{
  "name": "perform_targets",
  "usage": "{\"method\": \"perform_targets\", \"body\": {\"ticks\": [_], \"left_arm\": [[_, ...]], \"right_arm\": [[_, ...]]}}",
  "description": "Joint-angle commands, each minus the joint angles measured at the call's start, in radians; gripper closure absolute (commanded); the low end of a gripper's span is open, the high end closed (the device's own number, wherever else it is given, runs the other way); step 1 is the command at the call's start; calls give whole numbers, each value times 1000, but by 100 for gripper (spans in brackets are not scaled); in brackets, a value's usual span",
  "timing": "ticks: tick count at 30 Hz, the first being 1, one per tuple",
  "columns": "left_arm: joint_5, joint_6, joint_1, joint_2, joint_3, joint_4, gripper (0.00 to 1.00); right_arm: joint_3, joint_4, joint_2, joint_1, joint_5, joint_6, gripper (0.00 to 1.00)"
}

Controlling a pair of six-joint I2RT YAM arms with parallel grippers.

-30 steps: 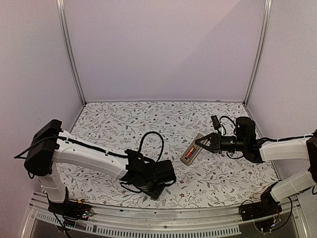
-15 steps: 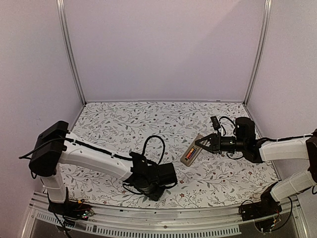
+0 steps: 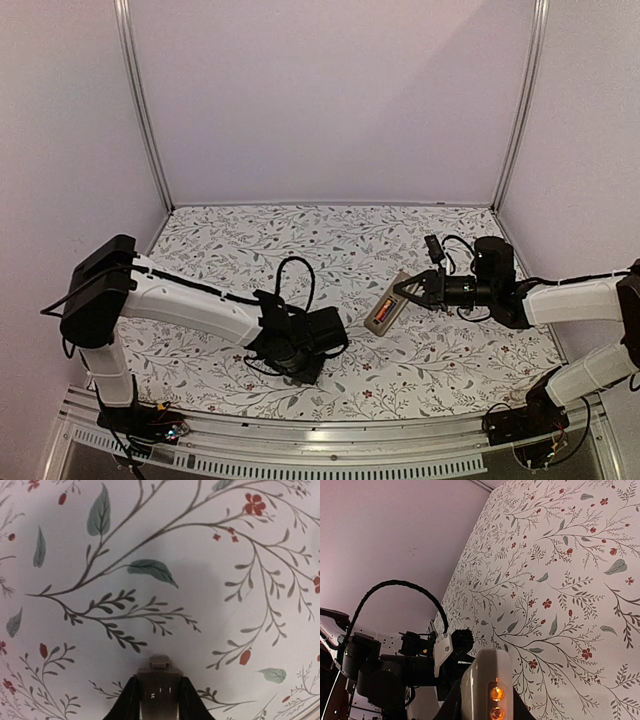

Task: Load the batteries into the remote control
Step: Move the battery cover to the center of the board.

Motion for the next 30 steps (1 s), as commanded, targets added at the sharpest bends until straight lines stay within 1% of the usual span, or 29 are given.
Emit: {"method": "perform_targets", "body": {"ticks": [1,3,5,8,10,12,14,18,21,24,30], "left_arm": [[-52,-45,121,-43,-72,78,80],[-61,-69,169,-55,-99,110,81],[-83,-89,205,-59,-116,128,80],[-101,-100,230,-61,-127,145,67],[-93,-98,239,-71,-136,158,54],[-88,-94,245,-101,-157,172,44],[-97,-89,246,-148,-181,172,39],[-172,-105,254,-257,-227,99,38],[-193,-98,275,-304,-267,59,42],[-193,-72,284,-297,-282,28,52],[-140,-39,283,-245,-287,33,56]], "right_arm": [[1,6,12,-1,-2,-23,100],[1,5,13,-1,-3,-23,100],[3,4,14,-1,-4,-24,100],[7,2,14,-1,-6,-28,100],[8,-2,15,-2,-8,-31,100],[9,-4,14,-2,-11,-33,100],[9,-7,12,-1,-11,-35,100],[9,-9,5,-1,-12,-35,100],[9,-11,1,-2,-9,-35,100],[9,-12,-2,-2,-6,-35,100],[10,-21,-5,-3,1,-35,100]]}}
